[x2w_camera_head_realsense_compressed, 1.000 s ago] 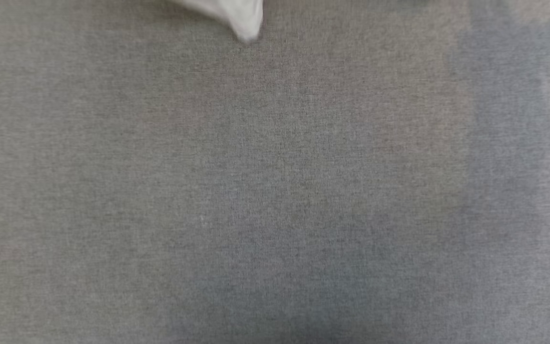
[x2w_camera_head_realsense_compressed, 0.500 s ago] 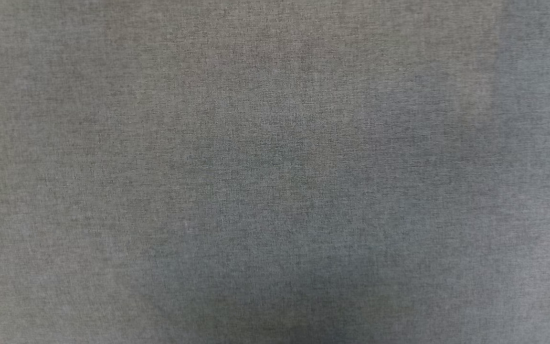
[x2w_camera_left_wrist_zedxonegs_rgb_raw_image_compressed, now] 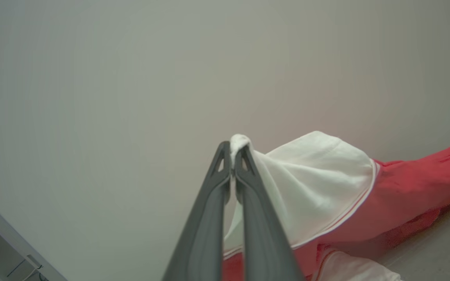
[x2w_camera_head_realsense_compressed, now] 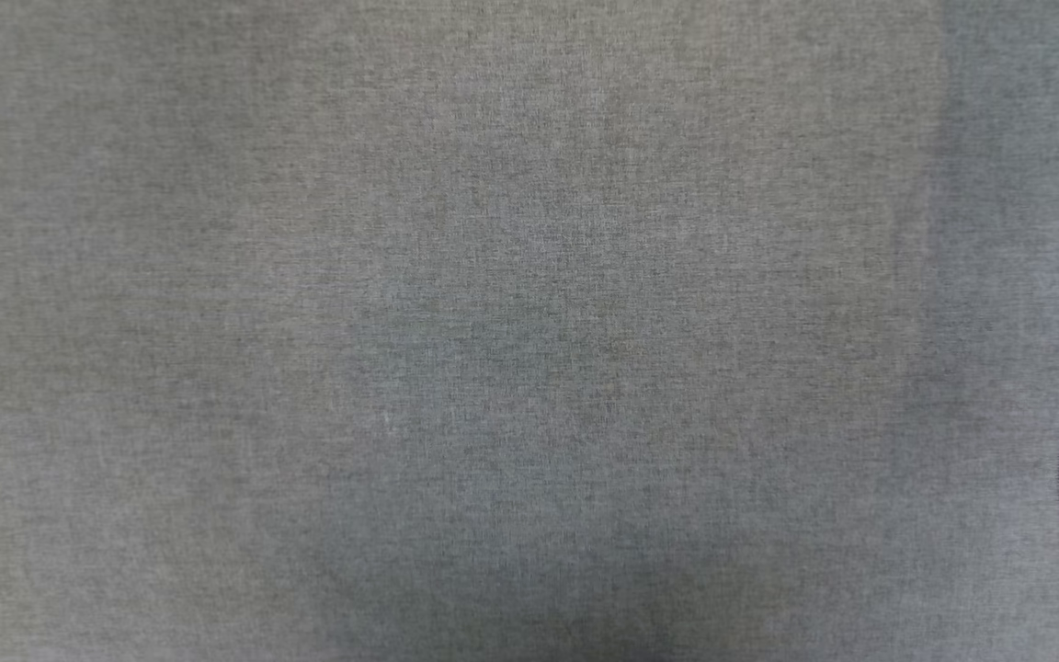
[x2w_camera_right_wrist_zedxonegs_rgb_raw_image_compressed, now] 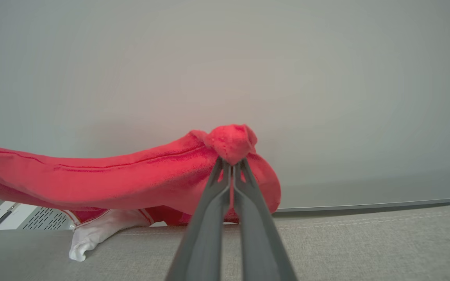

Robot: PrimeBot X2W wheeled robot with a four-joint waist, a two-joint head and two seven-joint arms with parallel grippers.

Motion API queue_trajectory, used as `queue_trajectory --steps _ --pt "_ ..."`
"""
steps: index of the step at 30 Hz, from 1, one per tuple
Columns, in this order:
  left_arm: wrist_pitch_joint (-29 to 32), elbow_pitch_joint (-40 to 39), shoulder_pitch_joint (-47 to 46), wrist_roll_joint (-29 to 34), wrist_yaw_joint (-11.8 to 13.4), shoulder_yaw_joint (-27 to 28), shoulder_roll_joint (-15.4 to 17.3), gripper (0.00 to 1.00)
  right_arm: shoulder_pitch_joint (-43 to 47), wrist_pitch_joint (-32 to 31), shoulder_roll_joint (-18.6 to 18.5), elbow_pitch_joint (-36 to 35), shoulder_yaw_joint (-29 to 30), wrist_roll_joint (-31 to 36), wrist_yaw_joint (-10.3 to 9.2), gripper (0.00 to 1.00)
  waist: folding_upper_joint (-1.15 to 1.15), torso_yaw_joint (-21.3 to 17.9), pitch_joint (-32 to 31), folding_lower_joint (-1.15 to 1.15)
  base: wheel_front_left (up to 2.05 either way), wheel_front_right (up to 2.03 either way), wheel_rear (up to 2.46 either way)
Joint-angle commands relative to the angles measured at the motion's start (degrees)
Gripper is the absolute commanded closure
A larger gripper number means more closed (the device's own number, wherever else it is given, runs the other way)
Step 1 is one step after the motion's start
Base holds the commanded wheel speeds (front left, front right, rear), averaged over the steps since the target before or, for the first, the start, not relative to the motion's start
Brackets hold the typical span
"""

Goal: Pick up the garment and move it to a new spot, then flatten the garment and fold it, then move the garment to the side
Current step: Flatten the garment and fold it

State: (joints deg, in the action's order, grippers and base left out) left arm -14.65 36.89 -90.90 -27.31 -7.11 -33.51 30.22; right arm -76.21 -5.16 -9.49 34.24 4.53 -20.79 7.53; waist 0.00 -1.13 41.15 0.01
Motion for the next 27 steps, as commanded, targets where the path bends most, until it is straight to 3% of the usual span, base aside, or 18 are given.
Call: queue_trajectory --steps 1,11,27 --pt "-0.32 -1.97 4.3 -0.61 0.72 0.84 -0.52 1.0 2.61 0.76 -0.11 -0.03 -0.66 -0.99 -0.04 1.0 0.0 0.49 -2.65 -0.01 0.0 0.0 0.0" --pt "-0.34 -11.19 29.41 -2.24 3.59 1.18 -1.62 1.0 18.4 0.9 -2.22 -0.01 -4.86 -5.54 -0.04 1.0 0.0 1.9 -11.78 -0.01 0.0 0.0 0.0" --pt "0.37 -13.93 57.96 -6.94 5.23 -3.85 -1.53 1.0 41.26 -4.56 -5.03 1.13 -5.34 -15.51 -0.04 1.0 0.0 4.83 -26.72 -0.01 0.0 0.0 0.0"
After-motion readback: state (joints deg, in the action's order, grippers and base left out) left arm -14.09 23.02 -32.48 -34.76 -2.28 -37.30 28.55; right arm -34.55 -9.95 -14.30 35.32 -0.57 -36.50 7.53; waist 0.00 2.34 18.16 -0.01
